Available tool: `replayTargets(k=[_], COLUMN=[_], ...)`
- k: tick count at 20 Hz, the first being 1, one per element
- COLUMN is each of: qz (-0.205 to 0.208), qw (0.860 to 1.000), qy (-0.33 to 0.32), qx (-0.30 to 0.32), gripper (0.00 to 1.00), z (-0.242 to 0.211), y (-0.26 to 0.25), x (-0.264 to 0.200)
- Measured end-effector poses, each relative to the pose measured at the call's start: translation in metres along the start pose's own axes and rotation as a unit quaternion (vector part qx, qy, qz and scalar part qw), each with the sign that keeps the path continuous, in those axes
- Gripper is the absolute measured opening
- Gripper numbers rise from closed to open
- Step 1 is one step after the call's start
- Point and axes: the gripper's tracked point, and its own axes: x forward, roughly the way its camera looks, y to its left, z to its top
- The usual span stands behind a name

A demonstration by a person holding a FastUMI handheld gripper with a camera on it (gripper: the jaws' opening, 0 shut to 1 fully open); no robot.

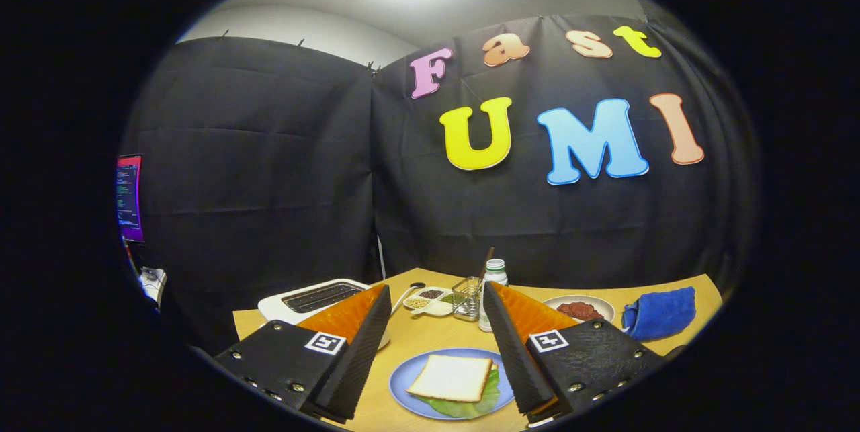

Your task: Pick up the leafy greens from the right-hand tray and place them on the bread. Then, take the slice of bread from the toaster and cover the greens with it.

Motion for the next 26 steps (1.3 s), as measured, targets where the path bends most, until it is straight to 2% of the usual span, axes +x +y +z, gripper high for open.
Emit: replayTargets(k=[15,18,20,26], qz=[-0.056,-0.09,-0.127,-0.234], qw=[0.998,0.996,0.991,0.971], qy=[-0.023,-0.027,-0.03,-0.01], qx=[0.009,0.003,-0.008,-0.044], gripper=[0.84,0.84,0.84,0.84], z=[0.015,0.016,0.021,0.022], y=[-0.082,-0.123,-0.163,-0.272], x=[-0.051,-0.079,-0.109,-0.215])
